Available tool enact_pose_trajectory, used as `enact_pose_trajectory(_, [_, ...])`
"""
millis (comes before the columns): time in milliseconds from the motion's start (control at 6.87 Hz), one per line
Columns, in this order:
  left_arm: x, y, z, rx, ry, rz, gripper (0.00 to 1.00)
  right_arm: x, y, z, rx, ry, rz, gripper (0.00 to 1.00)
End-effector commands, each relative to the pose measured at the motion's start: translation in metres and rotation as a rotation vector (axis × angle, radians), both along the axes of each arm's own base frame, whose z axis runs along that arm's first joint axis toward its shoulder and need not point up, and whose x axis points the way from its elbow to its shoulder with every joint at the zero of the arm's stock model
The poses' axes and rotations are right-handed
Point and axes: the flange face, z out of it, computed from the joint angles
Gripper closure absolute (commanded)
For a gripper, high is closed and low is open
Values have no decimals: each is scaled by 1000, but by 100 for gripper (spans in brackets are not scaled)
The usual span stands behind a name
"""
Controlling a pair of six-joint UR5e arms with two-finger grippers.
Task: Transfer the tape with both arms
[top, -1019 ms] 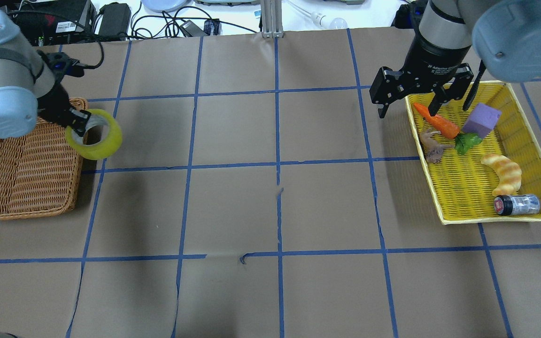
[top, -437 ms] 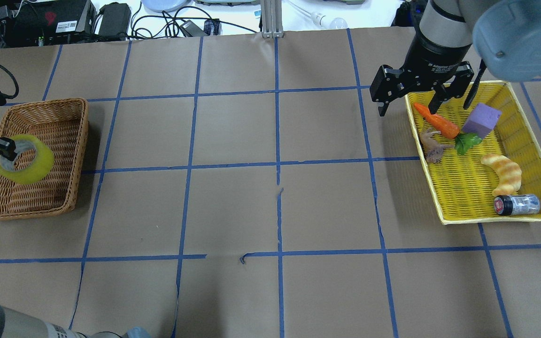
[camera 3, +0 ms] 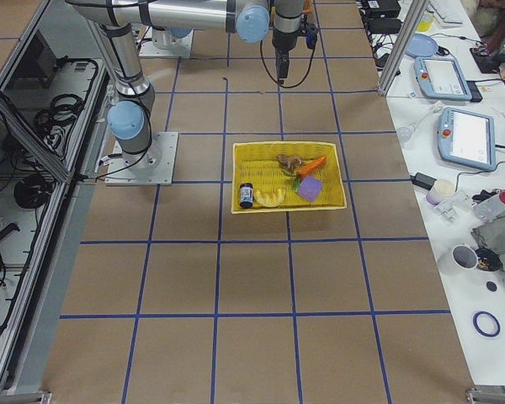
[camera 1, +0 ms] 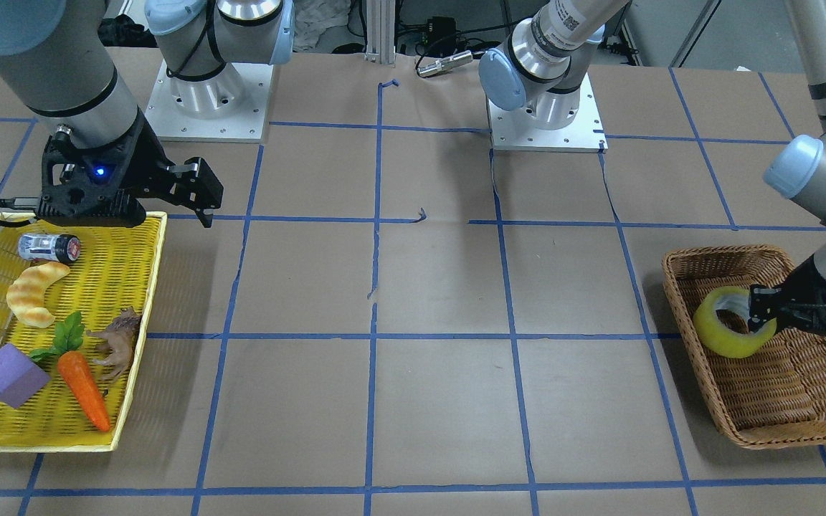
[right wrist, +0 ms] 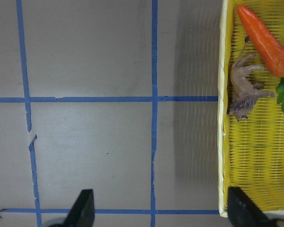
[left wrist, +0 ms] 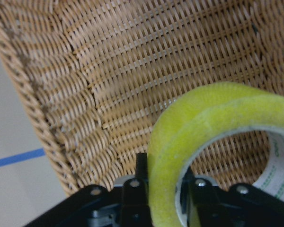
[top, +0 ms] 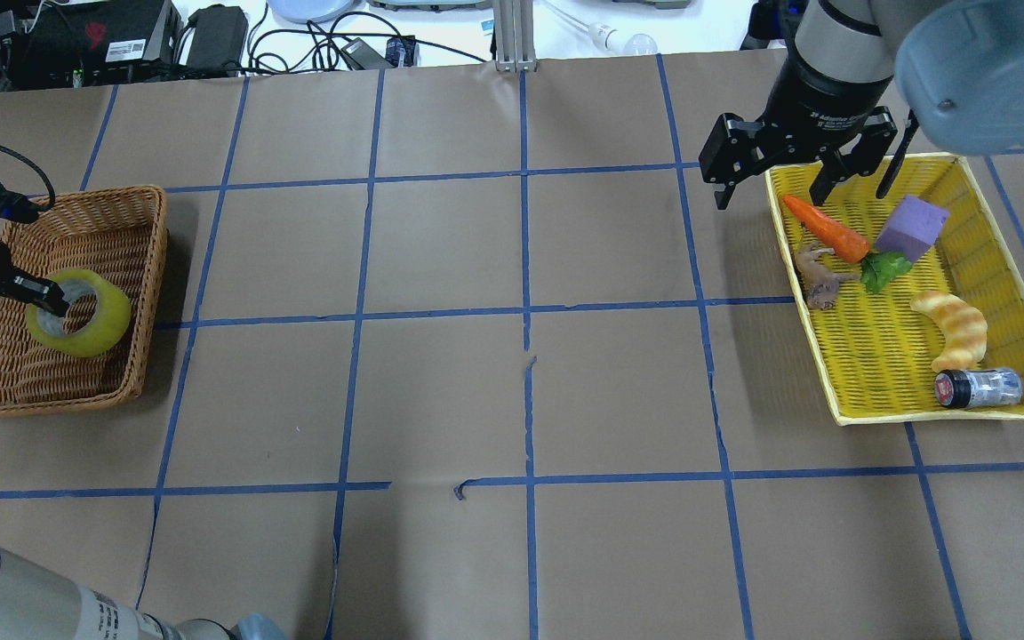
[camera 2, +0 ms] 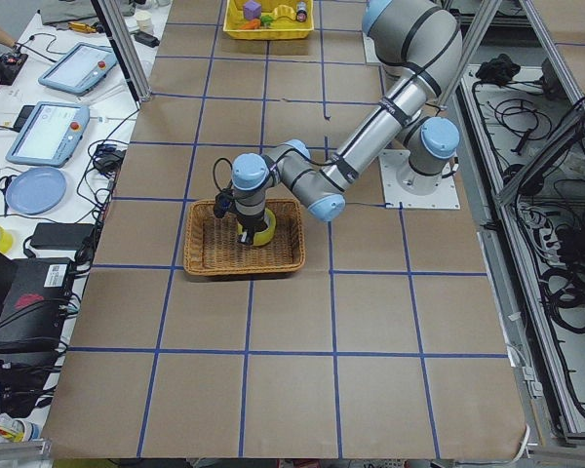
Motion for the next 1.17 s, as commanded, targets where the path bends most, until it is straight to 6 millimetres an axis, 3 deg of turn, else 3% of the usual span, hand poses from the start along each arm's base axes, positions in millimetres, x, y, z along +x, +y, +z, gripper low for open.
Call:
enact_pose_trajectory(0, [3, -6, 25, -99, -57, -8, 0, 0, 0, 0, -3, 5, 0, 0])
enact_pose_trajectory(146, [5, -10, 45, -116, -93, -13, 0, 1, 0, 0, -3, 0, -3, 0])
enact_pose_trajectory(291, [-13, -22, 69, -137, -94, -40, 0, 0, 0, 0, -3, 3, -4, 0])
enact_pose_trajectory(437, [-67, -33, 90, -92, -25, 11, 0, 1, 0, 1, -4, 0, -6, 0])
enact_pose_trajectory(583, [-140, -44, 120, -74, 19, 134, 0, 1, -1, 3, -9, -3, -6, 0])
enact_pose_trajectory(728, [-201, -45, 141, -65, 41, 177, 0, 0, -1, 4, -9, -3, -9, 0])
enact_pose_trajectory(1019, [-308, -23, 167, -14, 86, 295, 0, 0, -1, 5, -12, -1, -11, 0])
